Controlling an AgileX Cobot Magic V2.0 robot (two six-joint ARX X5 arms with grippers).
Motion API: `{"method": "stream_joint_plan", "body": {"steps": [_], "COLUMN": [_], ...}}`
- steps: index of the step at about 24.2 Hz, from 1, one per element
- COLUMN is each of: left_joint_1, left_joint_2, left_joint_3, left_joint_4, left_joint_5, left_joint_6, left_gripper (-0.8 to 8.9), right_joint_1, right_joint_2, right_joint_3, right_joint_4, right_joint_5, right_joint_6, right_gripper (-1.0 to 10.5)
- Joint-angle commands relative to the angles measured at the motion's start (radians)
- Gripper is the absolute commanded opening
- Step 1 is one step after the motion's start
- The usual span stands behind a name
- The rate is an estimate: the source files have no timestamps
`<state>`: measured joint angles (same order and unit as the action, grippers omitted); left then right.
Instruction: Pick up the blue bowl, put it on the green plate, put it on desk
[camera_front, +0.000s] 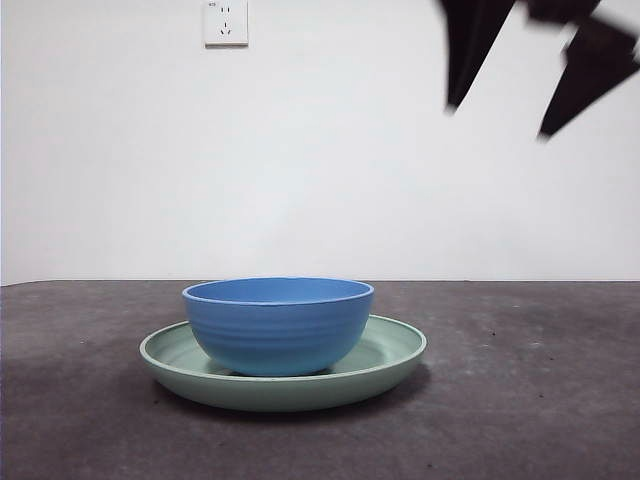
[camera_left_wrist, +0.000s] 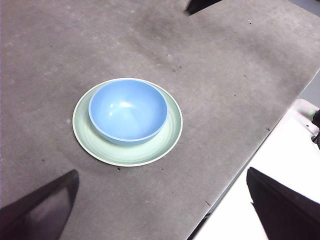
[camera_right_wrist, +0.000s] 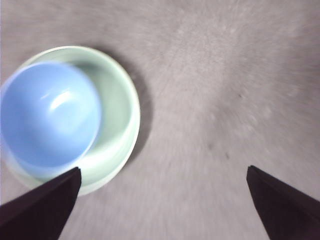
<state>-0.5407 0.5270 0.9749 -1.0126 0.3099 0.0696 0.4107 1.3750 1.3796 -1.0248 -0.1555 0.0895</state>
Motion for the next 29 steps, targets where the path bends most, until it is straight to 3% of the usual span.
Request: {"method": "stream_joint_plan", "body": {"steps": [1, 5, 15, 24, 25, 26, 27, 28, 29], "left_joint_1": [-0.005, -0.005, -0.005, -0.005, -0.005, -0.005, -0.005, -0.005, -0.005], "left_joint_2": [0.003, 0.003, 0.003, 0.003, 0.003, 0.003, 0.003, 0.003, 0.003], "left_joint_3": [0.010, 0.010, 0.010, 0.010, 0.010, 0.010, 0.010, 0.010, 0.010], "left_joint_4": [0.012, 0.013, 0.010, 0.010, 0.010, 0.010, 0.010, 0.010, 0.011], "left_joint_5": [0.004, 0.004, 0.004, 0.004, 0.004, 0.004, 0.005, 0.005, 0.005], "left_joint_6": [0.017, 0.016, -0.011, -0.011, -0.011, -0.011, -0.011, -0.011, -0.010], "left_gripper": [5.63, 5.63, 5.61, 5.57, 5.15, 3.98, 1.89, -0.26, 0.40], "right_joint_1": [0.008, 0.049, 0.085, 0.085, 0.085, 0.085, 0.085, 0.085, 0.085], "right_joint_2": [-0.103, -0.320, -0.827, -0.921, -0.921, -0.921, -0.921, -0.921, -0.921], "right_joint_3": [0.016, -0.036, -0.365, -0.398, -0.398, -0.397, -0.397, -0.398, -0.397], "right_joint_4": [-0.089, -0.215, -0.214, -0.167, -0.166, -0.166, -0.164, -0.161, -0.156], "right_joint_5": [-0.001, -0.001, -0.005, -0.012, -0.014, -0.021, -0.027, -0.028, -0.027], "right_joint_6": [-0.024, -0.023, 0.000, 0.003, 0.003, 0.003, 0.003, 0.003, 0.003], "right_gripper": [6.5, 6.5, 6.5, 6.2, 4.8, 3.1, 0.8, -0.1, 0.4]}}
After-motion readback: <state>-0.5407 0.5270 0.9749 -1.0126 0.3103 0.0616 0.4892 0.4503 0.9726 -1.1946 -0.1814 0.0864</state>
